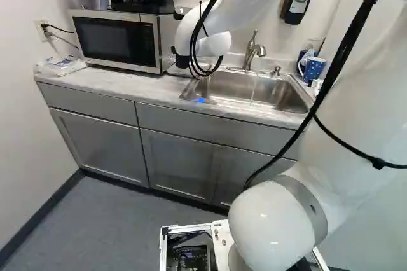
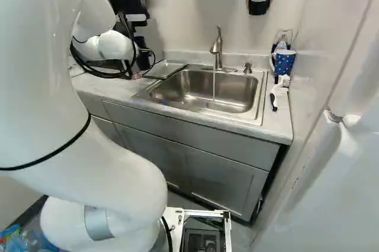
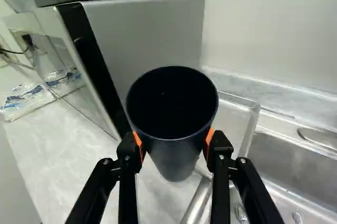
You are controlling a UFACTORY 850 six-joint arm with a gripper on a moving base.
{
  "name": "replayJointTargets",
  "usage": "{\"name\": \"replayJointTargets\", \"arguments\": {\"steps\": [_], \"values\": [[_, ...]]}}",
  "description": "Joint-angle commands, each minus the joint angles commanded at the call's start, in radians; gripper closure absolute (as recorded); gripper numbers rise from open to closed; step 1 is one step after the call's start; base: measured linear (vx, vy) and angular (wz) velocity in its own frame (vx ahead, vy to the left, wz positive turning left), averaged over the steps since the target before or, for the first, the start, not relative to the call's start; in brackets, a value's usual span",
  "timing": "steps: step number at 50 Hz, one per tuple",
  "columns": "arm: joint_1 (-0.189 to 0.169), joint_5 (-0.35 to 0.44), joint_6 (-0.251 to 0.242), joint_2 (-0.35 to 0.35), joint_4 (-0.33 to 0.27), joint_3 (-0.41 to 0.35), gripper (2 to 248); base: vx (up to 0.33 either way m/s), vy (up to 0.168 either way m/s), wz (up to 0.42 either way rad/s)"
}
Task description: Rinse the cup and place it in the tray
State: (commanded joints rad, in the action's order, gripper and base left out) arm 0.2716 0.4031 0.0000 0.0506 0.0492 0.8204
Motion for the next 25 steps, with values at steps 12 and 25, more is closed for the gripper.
{"name": "replayJointTargets", "arguments": {"steps": [12, 25], "values": [[-0.039, 0.0, 0.0, -0.016, 0.0, 0.015, 126, 0.0, 0.0, 0.0], [-0.081, 0.0, 0.0, -0.029, 0.0, 0.029, 126, 0.0, 0.0, 0.0]]}}
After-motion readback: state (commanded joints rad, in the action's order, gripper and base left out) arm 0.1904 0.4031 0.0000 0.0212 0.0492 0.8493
